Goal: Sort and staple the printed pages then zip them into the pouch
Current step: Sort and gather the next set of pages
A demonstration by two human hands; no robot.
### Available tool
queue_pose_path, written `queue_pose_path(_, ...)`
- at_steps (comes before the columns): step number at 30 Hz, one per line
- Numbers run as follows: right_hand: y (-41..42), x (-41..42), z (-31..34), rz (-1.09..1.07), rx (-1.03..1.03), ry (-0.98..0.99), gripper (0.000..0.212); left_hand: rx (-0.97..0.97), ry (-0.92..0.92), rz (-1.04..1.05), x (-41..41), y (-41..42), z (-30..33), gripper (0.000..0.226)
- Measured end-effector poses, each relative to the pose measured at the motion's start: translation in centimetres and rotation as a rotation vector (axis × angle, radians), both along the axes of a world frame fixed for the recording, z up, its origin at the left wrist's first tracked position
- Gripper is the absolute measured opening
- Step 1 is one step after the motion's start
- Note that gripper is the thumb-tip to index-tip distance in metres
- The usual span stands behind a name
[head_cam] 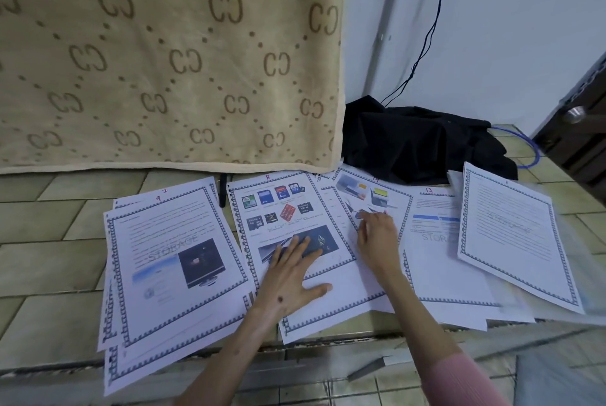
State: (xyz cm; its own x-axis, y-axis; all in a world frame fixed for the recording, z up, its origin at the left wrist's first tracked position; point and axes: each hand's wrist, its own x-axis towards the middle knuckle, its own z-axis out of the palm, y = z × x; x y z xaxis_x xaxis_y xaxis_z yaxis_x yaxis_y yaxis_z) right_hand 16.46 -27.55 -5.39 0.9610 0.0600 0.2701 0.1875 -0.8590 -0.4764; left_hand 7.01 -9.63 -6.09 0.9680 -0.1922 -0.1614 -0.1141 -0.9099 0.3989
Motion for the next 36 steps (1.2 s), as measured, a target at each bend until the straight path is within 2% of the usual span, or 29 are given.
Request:
queue_pose_path(3, 1.7, -0.8, 1.0, 0.069, -0.029, 0.29, 0.017, 0.038, -0.061, -0.001, -0.2, -0.2, -0.6, 0.086)
queue_pose_path(7, 4.0, -1.8, 2.2, -0.069, 0.061, 0.483, 0.039, 0.045, -0.088, 0.008, -0.3, -0.3, -0.5, 0.098)
queue_pose_path(11, 5.4, -1.9, 3.3, -0.106, 0.37, 0.576, 0.039, 0.022, -0.1, 0.074, -0.3, -0.4, -0.3, 0.104)
queue_pose_path(13, 6.4, -2.4, 4.0, -0.045, 0.479, 0.572, 0.02, -0.089, -0.107, 0.126, -0.4, -0.4, -0.2, 0.1)
queue_pose_path(15, 7.6, -3.4, 4.8, 0.063, 0.539, 0.558, 0.012, -0.255, -0.092, 0.19, -0.8, -0.4, 0.3, 0.083)
queue_pose_path(17, 8.8, -4.5, 5.4, 0.18, 0.599, 0.549, 0.016, -0.521, -0.117, 0.345, -1.5, -0.4, 1.5, 0.062)
queue_pose_path(20, 9.8, -5.7, 5.6, 0.355, 0.662, 0.65, 0.035, -0.916, -0.317, 0.776, -1.4, -0.2, 2.8, 0.047)
queue_pose_path(22, 9.6, -6.2, 5.1, 0.386, 0.605, 0.68, 0.053, -1.116, -0.445, 1.029, -1.0, 0.4, 2.5, 0.04)
queue_pose_path(23, 9.2, -6.3, 4.8, 0.364, 0.5, 0.631, 0.06, -1.192, -0.474, 1.104, -0.8, 0.5, 2.3, 0.039)
queue_pose_path(24, 8.6, -6.1, 4.3, 0.337, 0.343, 0.557, 0.059, -1.227, -0.487, 1.151, -0.6, 0.6, 1.9, 0.039)
queue_pose_path(26, 7.0, -5.3, 3.5, 0.181, -0.035, 0.446, 0.04, -1.26, -0.487, 1.213, -0.6, 0.7, 1.7, 0.038)
queue_pose_path(28, 5.1, -4.7, 3.1, -0.021, -0.22, 0.454, 0.049, -1.327, -0.51, 1.265, -0.6, 0.9, 1.8, 0.031)
queue_pose_path(31, 3.2, -4.2, 3.1, -0.178, -0.193, 0.564, 0.074, -1.447, -0.573, 1.352, -0.3, 1.4, 1.6, 0.029)
queue_pose_path(36, 2.5, -3.4, 3.3, -0.301, -0.201, 0.59, 0.1, -1.469, -0.573, 1.362, -0.3, 1.4, 1.4, 0.032)
